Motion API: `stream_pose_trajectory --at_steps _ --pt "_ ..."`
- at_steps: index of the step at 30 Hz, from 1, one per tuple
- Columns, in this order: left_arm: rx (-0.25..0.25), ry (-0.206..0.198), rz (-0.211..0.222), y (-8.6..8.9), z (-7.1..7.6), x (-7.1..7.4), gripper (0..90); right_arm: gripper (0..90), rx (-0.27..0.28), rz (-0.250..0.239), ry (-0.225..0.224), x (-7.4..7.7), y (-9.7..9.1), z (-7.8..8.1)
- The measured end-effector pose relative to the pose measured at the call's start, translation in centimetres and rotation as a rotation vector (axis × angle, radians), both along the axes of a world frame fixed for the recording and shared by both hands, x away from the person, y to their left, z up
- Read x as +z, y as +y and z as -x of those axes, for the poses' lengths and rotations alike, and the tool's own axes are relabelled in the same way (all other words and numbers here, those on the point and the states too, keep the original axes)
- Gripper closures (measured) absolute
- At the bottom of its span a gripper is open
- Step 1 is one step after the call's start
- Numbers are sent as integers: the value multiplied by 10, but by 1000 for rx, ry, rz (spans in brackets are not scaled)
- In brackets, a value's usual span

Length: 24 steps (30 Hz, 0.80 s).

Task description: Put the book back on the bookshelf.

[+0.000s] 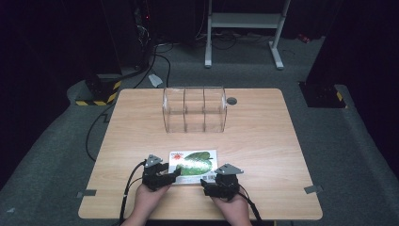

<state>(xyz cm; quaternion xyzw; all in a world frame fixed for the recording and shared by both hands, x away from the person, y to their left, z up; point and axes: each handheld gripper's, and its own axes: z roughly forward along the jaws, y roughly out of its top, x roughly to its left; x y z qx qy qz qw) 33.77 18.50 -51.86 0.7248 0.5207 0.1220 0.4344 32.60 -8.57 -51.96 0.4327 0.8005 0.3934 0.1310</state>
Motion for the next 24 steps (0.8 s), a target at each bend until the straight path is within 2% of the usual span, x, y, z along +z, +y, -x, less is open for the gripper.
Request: stream_pose_trajectory --at_steps 2,3,6,7,9,14,17,18,21,24 --pt "3 -9 10 1 0 1 379 171 1 2 5 0 1 1" --pt "7 -12 39 3 0 4 384 154 7 4 4 0 1 1" --pt "2 -26 33 3 0 7 382 144 9 5 2 0 2 2" --pt "-1 -42 38 3 1 9 381 141 10 10 1 -1 3 3" --pt "0 -45 52 4 2 11 381 140 15 18 -8 -1 3 3" --pt "-16 -108 78 4 7 23 383 133 12 61 -28 -1 7 6" --pt "-20 -124 100 5 8 27 389 125 15 54 -21 -2 7 6" --pt "-23 -130 109 4 9 29 392 131 16 52 -21 -2 7 5" --pt "-36 -148 113 5 12 32 396 156 3 89 -30 -2 9 6" --pt "-34 -144 125 5 11 32 397 190 -17 97 -30 -2 9 5"
